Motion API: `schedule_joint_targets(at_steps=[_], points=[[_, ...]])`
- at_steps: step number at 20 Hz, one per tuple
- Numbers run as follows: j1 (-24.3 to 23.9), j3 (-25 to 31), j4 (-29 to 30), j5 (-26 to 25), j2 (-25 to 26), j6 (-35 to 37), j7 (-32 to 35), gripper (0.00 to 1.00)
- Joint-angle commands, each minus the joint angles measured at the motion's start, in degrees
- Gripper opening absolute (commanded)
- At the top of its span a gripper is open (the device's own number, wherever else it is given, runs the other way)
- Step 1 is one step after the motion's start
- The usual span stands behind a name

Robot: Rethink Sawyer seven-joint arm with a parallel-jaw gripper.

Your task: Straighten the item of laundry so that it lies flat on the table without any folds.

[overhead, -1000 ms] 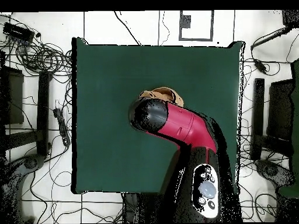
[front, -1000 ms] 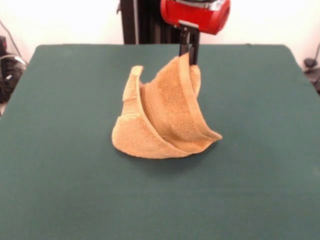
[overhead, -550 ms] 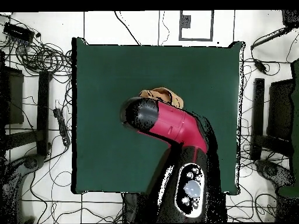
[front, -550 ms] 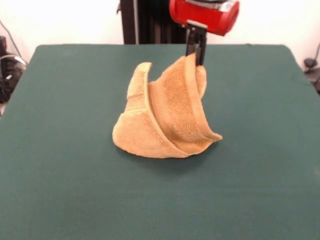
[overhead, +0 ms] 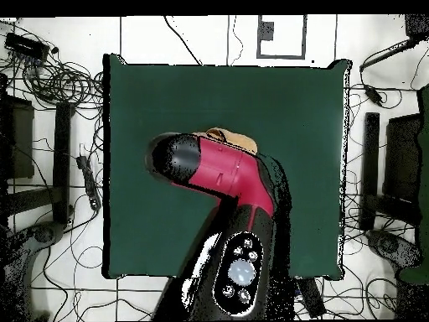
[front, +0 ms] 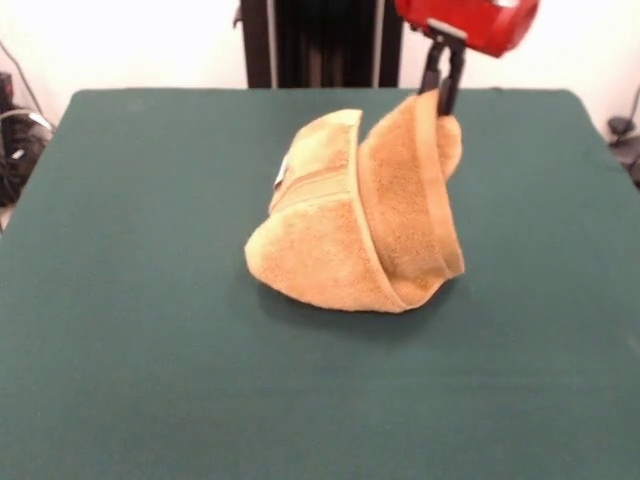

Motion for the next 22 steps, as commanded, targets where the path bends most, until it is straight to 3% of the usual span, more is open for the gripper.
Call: schedule_joint_targets(at_steps=[1, 8, 13, 22], points=[[-5.05, 0.13, 7.9, -2.24, -5.76, 4.81, 2.2, 0.0], [-11.63, 3.05, 11.41, -6.62, -11.46, 5.42, -5.31, 0.0], [-14.46, 6.81, 13.5, -7.6, -10.83, 0.9, -3.88, 0.0], [-15.28, 9.07, 13.75, -9.1, -10.84, -0.33, -1.43, 0.0]])
